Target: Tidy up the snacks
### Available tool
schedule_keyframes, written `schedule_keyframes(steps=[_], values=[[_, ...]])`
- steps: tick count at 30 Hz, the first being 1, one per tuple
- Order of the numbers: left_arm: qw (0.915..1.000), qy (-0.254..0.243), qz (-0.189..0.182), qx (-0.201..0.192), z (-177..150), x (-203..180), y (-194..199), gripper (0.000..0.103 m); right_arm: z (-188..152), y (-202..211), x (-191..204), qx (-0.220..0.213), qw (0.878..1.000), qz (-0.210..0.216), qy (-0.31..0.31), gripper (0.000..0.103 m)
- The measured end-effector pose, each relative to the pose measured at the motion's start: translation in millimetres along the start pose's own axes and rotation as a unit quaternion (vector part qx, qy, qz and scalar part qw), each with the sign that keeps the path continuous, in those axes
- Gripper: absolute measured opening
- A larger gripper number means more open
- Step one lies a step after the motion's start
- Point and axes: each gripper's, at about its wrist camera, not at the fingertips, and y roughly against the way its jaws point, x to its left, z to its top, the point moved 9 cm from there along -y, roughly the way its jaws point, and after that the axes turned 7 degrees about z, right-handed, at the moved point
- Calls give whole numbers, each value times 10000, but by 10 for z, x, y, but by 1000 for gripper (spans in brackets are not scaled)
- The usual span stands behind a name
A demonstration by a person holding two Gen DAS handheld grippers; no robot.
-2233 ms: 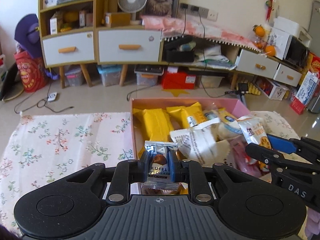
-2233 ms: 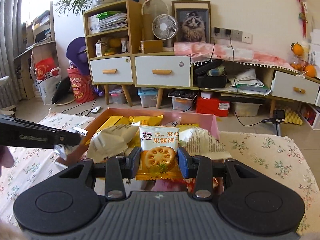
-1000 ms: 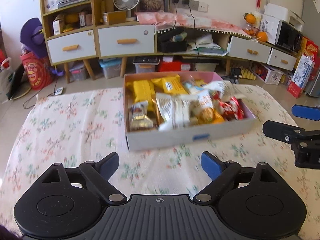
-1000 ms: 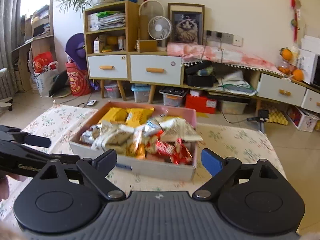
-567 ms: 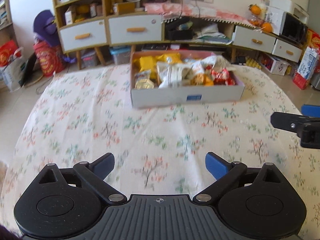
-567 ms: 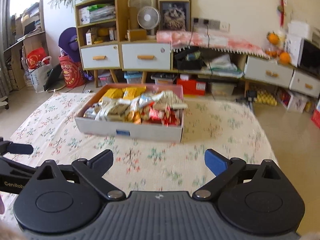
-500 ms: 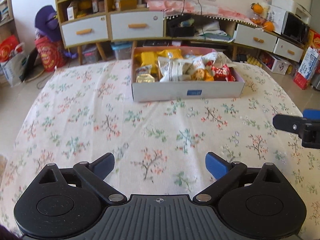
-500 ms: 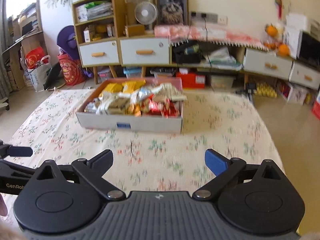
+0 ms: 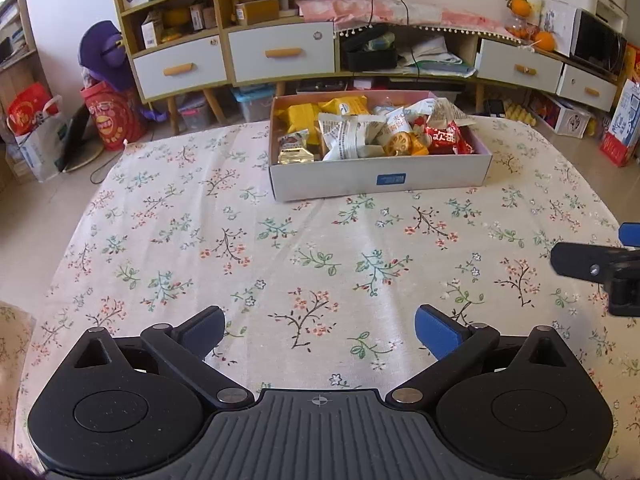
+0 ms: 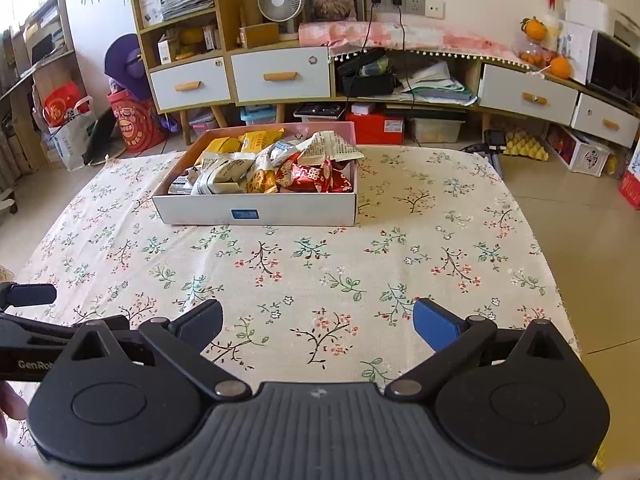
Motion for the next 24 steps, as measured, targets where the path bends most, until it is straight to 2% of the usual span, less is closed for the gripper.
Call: schedule_keyframes(steps=[24], values=[[9998, 146, 94, 136, 2, -3, -76, 102, -67, -121, 54, 341, 9992, -210, 72, 103]])
